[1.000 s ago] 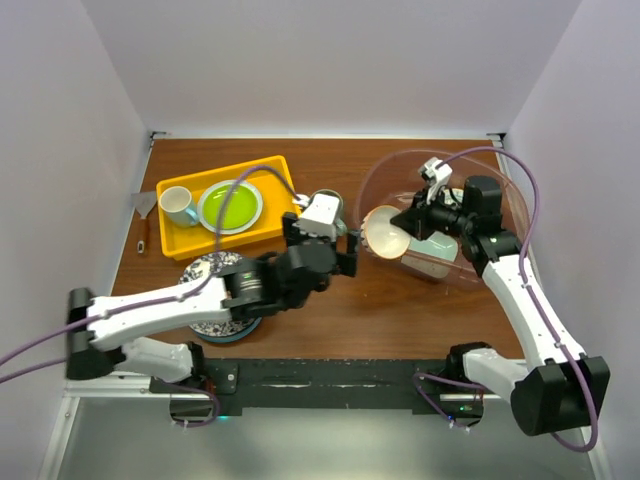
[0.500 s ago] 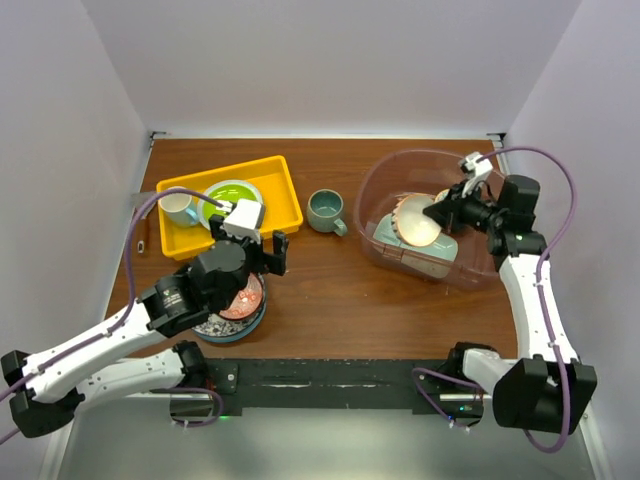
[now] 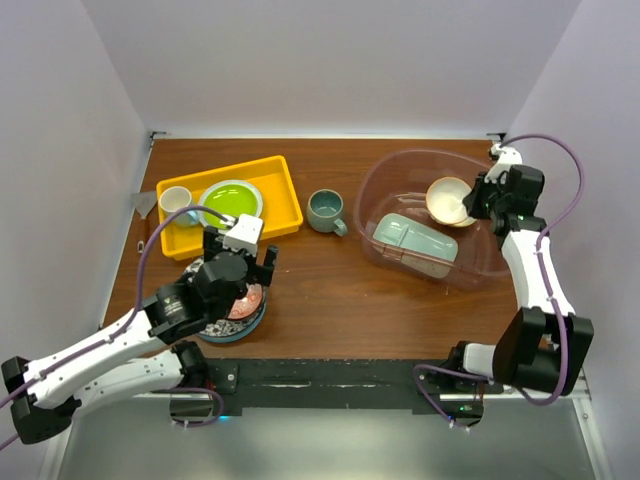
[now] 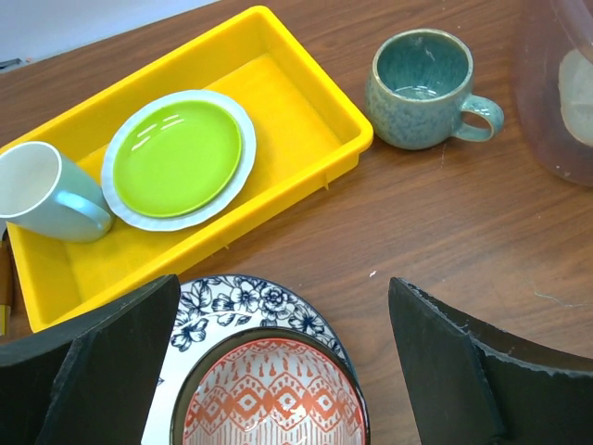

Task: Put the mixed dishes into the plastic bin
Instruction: Place the bowl in the plastic bin.

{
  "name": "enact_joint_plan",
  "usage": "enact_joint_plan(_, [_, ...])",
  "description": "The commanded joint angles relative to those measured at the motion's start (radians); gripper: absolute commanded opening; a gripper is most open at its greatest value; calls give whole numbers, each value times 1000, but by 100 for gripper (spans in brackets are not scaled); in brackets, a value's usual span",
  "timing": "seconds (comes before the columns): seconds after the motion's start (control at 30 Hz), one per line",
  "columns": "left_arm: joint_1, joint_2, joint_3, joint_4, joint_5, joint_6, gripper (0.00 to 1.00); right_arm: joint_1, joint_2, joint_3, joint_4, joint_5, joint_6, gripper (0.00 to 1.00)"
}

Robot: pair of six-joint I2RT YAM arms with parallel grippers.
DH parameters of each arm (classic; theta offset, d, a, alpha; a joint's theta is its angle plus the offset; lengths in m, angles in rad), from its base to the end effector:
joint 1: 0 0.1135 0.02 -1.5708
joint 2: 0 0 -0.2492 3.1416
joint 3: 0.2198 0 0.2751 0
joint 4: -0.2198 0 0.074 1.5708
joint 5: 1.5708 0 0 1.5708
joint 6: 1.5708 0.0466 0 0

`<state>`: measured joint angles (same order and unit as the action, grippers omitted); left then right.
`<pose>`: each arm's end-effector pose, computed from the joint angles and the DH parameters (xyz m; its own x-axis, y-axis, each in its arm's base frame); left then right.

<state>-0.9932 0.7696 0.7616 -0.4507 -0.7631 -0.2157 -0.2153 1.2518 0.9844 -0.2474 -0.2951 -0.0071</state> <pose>0.1397 -0.1554 0.2971 -0.2933 0.1668 -0.9414 0.2092 0.9720 0.1070 0.3154 -0.0551 0.2787 -0.4807 0.0982 -0.8714 -0.0463 0.9895 0.1370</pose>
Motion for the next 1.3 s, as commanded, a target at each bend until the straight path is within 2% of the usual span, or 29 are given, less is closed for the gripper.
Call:
enact_joint_plan(0.0, [19,-72,-19,41,-18,36,100,-2,55,63,111,235,82,0])
enact_joint_plan(0.2, [57,-125,-34,70,30,45,100,-2,198,124,140,369,145,0])
enact_joint_plan(0.67, [105,-144,-39,83,64,49,100,-2,437,224,151,430,150,0])
enact_joint_plan(0.9, [123,-141,-42,92,84,50,100,-4,469,226,140,392,139,12])
enact_joint_plan(0.93, [126,-141,-42,92,87,50,100,-2,471,224,140,386,136,19])
enact_joint_plan(1.0, [128,-141,-42,90,85,50,100,-2,475,223,135,379,131,22])
enact_joint_plan(1.03, [128,-142,-44,92,88,50,100,-4,477,223,132,376,128,29])
enact_joint_plan(1.1, [130,-147,-44,93,88,50,100,-2,472,223,126,364,119,37])
enact_joint_plan(1.27, [133,-153,-47,96,88,49,100,-2,402,212,106,330,84,51])
